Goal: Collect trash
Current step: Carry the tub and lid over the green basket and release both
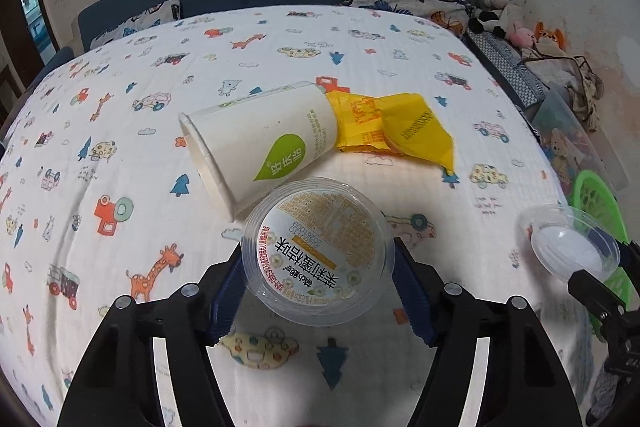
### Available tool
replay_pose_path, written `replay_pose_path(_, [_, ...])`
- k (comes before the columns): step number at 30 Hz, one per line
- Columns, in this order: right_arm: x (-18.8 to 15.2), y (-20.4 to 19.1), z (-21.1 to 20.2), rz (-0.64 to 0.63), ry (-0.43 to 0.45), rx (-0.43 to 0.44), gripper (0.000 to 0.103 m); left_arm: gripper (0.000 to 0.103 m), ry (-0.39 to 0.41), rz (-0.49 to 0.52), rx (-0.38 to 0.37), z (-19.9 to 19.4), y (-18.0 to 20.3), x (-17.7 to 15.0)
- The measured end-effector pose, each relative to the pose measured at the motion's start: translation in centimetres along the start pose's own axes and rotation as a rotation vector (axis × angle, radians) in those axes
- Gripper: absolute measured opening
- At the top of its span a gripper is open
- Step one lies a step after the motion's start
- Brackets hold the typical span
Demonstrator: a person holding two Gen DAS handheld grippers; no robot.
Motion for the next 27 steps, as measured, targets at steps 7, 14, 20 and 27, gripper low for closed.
replay_pose_path(7, [-0.7, 0.7, -2.0, 0.02, 0.026, -0.013, 0.088, 0.066, 0.029, 0.041, -0.049, -2.7, 2.2, -0.6])
replay_pose_path(14, [-1.3, 2.0, -3.9, 0.043, 0.052, -0.034, 0.088, 0.066, 0.06, 0.105, -0.099, -5.0, 6.3, -0.8])
replay_pose_path(20, [-2.2, 4.4, -5.7, 0.085, 0.069, -0.066, 0.088, 0.066, 0.062, 0.149, -0.134, -5.7, 9.7, -0.8])
replay_pose_path(27, [-3.9, 8.8, -7.8, 0.146, 0.075, -0.13, 0.088, 0.066, 0.066, 0.221, -0.173, -6.3, 14.6, -0.7])
Point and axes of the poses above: each gripper's, at about its wrist camera, not at the fingertips, and z roughly the way its jaws point, y to its right, x to its top, the point moved 9 cm from there along z, roughly the way its jaws point, and after that the axes turned 3 degrees about -y, right-handed, at the moved point
